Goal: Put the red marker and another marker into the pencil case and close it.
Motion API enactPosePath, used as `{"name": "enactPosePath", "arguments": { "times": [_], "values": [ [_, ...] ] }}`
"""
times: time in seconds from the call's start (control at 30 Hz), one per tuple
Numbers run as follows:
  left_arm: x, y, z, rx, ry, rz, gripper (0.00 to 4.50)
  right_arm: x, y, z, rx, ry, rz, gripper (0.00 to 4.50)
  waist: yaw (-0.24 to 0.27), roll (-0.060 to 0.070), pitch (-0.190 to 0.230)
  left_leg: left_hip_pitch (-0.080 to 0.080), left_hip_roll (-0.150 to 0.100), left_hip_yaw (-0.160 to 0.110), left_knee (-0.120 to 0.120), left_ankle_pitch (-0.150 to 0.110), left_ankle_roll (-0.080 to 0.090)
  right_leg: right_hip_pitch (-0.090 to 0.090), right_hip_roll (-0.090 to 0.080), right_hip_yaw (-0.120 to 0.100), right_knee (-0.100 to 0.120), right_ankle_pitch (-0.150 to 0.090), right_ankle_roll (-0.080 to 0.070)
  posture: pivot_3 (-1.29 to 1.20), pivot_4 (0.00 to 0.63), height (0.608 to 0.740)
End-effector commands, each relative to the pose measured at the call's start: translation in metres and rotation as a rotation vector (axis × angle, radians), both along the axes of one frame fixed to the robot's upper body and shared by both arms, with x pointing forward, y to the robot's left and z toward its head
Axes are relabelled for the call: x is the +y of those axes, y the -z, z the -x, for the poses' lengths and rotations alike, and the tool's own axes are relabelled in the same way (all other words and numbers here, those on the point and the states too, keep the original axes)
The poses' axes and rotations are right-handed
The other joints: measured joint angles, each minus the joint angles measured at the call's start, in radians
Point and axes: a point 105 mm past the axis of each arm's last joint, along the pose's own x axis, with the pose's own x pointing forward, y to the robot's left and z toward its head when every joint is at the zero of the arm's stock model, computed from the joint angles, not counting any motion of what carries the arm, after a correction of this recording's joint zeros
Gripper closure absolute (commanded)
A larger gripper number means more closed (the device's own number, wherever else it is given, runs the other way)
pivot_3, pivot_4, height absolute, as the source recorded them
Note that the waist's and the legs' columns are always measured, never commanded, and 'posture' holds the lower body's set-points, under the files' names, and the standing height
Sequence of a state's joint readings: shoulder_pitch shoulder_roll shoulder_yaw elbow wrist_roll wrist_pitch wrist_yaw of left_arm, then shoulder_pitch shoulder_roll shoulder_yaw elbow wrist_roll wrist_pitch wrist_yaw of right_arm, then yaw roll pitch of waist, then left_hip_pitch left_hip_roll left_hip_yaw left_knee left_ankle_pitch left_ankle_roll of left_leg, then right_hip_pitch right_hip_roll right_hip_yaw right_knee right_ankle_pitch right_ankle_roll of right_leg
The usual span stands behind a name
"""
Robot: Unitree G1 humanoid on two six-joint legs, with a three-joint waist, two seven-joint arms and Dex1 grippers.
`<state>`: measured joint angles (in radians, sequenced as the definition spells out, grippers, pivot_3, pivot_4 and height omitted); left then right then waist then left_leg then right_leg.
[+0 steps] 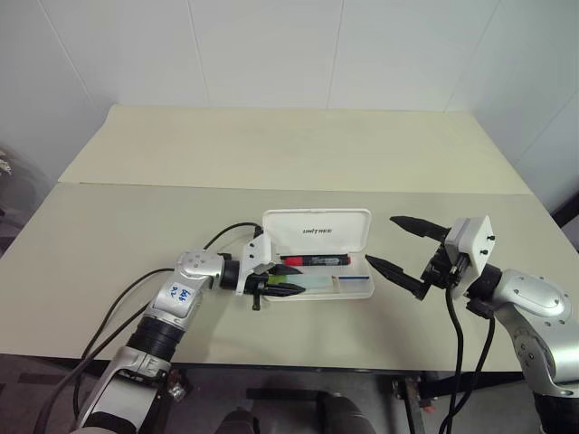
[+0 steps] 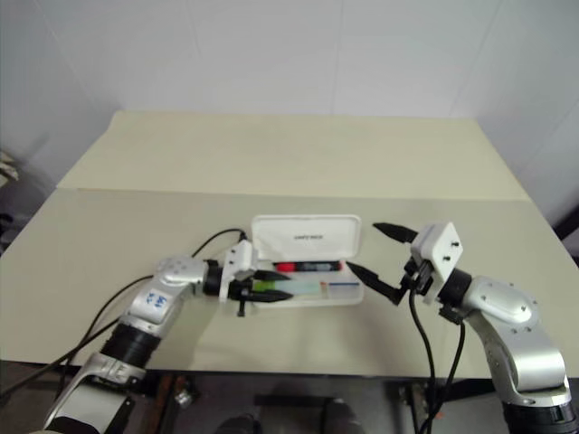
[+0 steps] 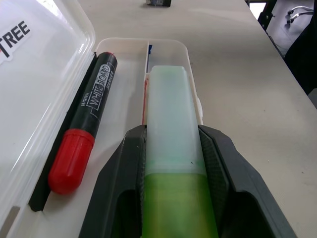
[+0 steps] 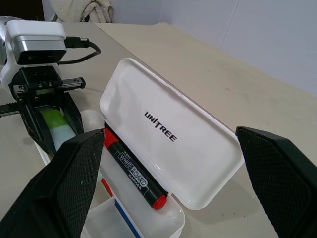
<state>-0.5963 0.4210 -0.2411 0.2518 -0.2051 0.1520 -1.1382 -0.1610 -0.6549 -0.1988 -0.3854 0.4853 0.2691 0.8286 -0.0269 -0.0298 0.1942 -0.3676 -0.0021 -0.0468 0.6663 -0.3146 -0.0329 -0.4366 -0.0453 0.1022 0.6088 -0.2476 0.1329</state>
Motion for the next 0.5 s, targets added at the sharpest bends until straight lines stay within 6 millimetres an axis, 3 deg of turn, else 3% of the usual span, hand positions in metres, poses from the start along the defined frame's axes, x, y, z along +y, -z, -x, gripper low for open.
{"name": "enactPosePath", "arguments": {
  "times": [0.03, 0.13, 0.17, 0.43, 0.5],
  "values": [
    [-0.007, -0.006, 0.001, -0.013, 0.031, 0.001, 3.38, 0.000, -0.013, 0.004, -0.049, 0.006, -0.009, 0.00, 0.000, 0.000, 0.000, 0.000, 0.000, 0.000, 0.000, 0.000, 0.000, 0.000, 0.000, 0.000, 0.000, 0.000, 0.000, 0.00, 0.150, 0.740],
    [-0.009, -0.005, 0.003, 0.008, 0.037, 0.003, 3.38, 0.001, -0.013, 0.004, -0.053, 0.008, -0.011, 0.00, -0.001, 0.000, 0.000, 0.000, 0.000, 0.000, 0.000, 0.000, 0.000, 0.000, 0.000, 0.000, 0.000, 0.000, 0.000, 0.00, 0.150, 0.740],
    [-0.009, -0.005, 0.003, 0.006, 0.033, 0.000, 2.66, 0.001, -0.013, 0.004, -0.053, 0.009, -0.011, 0.00, -0.001, 0.000, 0.000, 0.000, 0.000, 0.000, 0.000, 0.000, 0.000, 0.000, 0.000, 0.000, 0.000, 0.000, 0.000, 0.00, 0.150, 0.740],
    [-0.007, -0.007, -0.006, -0.033, -0.002, -0.022, 0.06, 0.002, -0.015, 0.003, -0.065, 0.017, -0.019, 0.00, 0.000, 0.000, 0.000, 0.001, 0.000, -0.001, 0.000, 0.000, 0.000, 0.002, 0.000, 0.000, -0.001, 0.000, 0.000, 0.00, 0.150, 0.740],
    [-0.008, -0.011, -0.004, -0.033, 0.016, -0.013, 0.02, 0.001, -0.015, 0.002, -0.065, 0.025, -0.024, 0.00, 0.000, 0.000, 0.000, 0.001, 0.000, -0.001, 0.000, 0.000, 0.000, 0.003, 0.000, 0.000, -0.001, 0.000, 0.000, 0.00, 0.150, 0.740]
  ]
}}
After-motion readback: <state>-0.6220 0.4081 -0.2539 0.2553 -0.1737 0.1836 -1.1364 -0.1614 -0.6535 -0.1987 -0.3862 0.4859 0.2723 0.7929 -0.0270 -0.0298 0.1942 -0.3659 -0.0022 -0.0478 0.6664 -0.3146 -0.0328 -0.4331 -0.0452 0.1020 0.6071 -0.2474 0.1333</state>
